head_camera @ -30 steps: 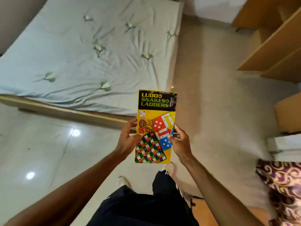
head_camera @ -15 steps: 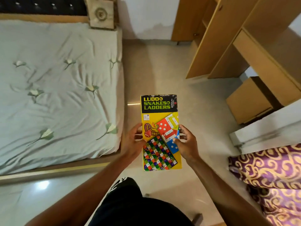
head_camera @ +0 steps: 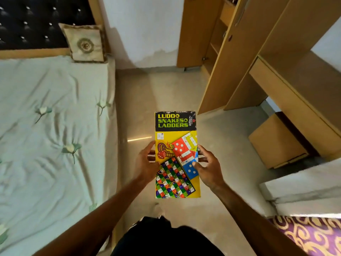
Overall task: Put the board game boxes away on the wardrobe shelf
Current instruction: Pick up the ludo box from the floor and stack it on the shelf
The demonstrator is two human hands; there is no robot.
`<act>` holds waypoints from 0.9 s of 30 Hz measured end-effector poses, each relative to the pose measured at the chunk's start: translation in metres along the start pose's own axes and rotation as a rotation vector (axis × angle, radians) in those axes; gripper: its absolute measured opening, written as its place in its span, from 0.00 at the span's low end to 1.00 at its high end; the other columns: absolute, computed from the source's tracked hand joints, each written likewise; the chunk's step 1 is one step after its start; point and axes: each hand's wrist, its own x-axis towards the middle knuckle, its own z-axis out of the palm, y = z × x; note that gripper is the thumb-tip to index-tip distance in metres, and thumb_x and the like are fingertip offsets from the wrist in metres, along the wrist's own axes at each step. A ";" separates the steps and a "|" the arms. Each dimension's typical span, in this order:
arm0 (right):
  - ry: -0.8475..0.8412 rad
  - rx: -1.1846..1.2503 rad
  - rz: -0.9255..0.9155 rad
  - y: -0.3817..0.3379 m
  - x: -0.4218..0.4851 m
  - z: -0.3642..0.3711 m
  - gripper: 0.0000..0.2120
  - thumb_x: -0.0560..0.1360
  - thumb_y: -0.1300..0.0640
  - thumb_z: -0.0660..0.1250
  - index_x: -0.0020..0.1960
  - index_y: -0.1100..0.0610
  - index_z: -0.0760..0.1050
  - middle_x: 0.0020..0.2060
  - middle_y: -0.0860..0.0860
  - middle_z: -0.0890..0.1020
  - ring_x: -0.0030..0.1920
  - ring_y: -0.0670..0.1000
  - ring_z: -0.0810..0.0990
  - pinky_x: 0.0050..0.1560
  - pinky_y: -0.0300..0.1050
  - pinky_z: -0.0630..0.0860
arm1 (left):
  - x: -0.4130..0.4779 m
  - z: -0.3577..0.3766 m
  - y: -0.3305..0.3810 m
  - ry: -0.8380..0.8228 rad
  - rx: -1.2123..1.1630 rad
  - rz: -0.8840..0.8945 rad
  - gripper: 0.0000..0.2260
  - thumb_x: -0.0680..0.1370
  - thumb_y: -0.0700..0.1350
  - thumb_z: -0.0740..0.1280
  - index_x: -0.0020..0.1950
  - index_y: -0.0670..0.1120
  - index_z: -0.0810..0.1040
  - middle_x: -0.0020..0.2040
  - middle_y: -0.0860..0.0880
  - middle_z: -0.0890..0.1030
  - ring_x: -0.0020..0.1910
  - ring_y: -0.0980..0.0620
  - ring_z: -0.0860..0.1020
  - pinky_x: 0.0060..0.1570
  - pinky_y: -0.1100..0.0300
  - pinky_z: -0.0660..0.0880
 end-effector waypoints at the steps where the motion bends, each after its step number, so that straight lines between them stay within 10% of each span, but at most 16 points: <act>1: 0.006 -0.002 -0.005 -0.007 0.022 -0.006 0.30 0.75 0.61 0.70 0.74 0.50 0.65 0.62 0.49 0.75 0.57 0.48 0.76 0.40 0.41 0.82 | 0.019 0.004 0.009 0.006 -0.002 0.007 0.27 0.73 0.43 0.75 0.65 0.63 0.70 0.48 0.58 0.78 0.49 0.54 0.79 0.43 0.49 0.82; 16: -0.055 -0.030 -0.052 -0.071 0.400 -0.020 0.26 0.75 0.64 0.70 0.70 0.49 0.72 0.57 0.50 0.74 0.55 0.51 0.78 0.46 0.47 0.84 | 0.380 0.033 0.079 0.072 0.114 -0.048 0.27 0.73 0.43 0.74 0.70 0.53 0.73 0.54 0.47 0.72 0.49 0.50 0.78 0.37 0.53 0.81; 27: -0.152 -0.081 -0.104 -0.151 0.685 -0.028 0.27 0.73 0.68 0.70 0.69 0.50 0.73 0.56 0.51 0.74 0.53 0.49 0.77 0.34 0.32 0.79 | 0.640 0.031 0.148 0.152 0.091 -0.044 0.27 0.73 0.44 0.75 0.71 0.51 0.73 0.57 0.46 0.75 0.50 0.49 0.79 0.36 0.54 0.80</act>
